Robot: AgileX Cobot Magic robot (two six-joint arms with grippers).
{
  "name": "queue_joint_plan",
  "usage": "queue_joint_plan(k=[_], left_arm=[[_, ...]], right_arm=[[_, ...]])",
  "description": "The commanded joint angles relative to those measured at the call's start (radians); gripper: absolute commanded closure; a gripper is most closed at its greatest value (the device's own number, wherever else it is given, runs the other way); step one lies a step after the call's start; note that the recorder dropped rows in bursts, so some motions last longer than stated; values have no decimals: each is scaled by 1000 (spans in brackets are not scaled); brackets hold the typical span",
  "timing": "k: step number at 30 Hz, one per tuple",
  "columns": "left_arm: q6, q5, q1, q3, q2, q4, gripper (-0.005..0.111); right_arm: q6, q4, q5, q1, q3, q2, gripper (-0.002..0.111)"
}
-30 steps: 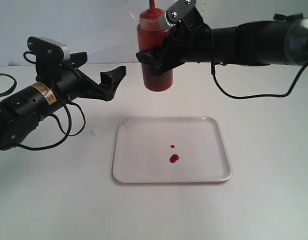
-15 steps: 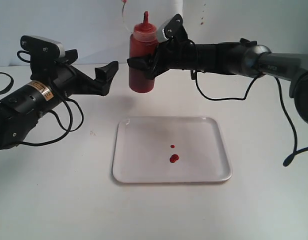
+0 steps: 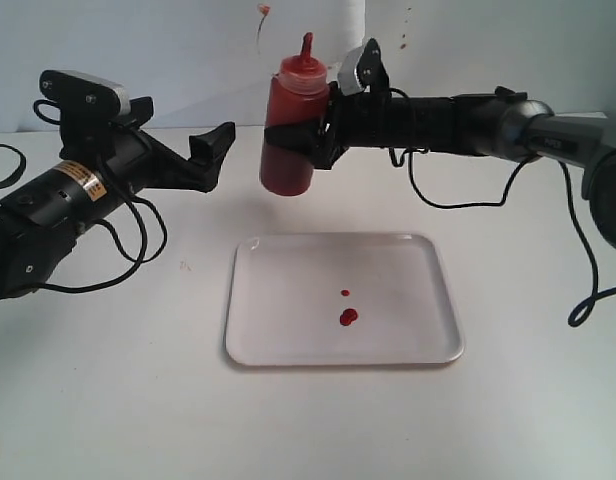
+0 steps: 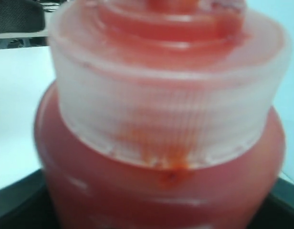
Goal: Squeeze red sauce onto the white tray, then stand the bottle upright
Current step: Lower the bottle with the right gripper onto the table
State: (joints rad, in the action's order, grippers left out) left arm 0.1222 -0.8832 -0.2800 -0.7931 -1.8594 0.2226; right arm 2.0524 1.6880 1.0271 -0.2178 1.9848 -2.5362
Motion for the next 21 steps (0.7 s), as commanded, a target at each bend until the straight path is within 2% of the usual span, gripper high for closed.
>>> queue_joint_plan(k=[1,10,21], left_arm=[[-4,-2,2,-4,5,-12,2],[-4,-2,2,-4,5,-12,2],[-1,2,2,-4,-1,-12,2]], right_arm=[[27,56,-39,63,18,17,108],[85,56,-158,45,18,16,108],[52,56,-82,27,18,-38,108]])
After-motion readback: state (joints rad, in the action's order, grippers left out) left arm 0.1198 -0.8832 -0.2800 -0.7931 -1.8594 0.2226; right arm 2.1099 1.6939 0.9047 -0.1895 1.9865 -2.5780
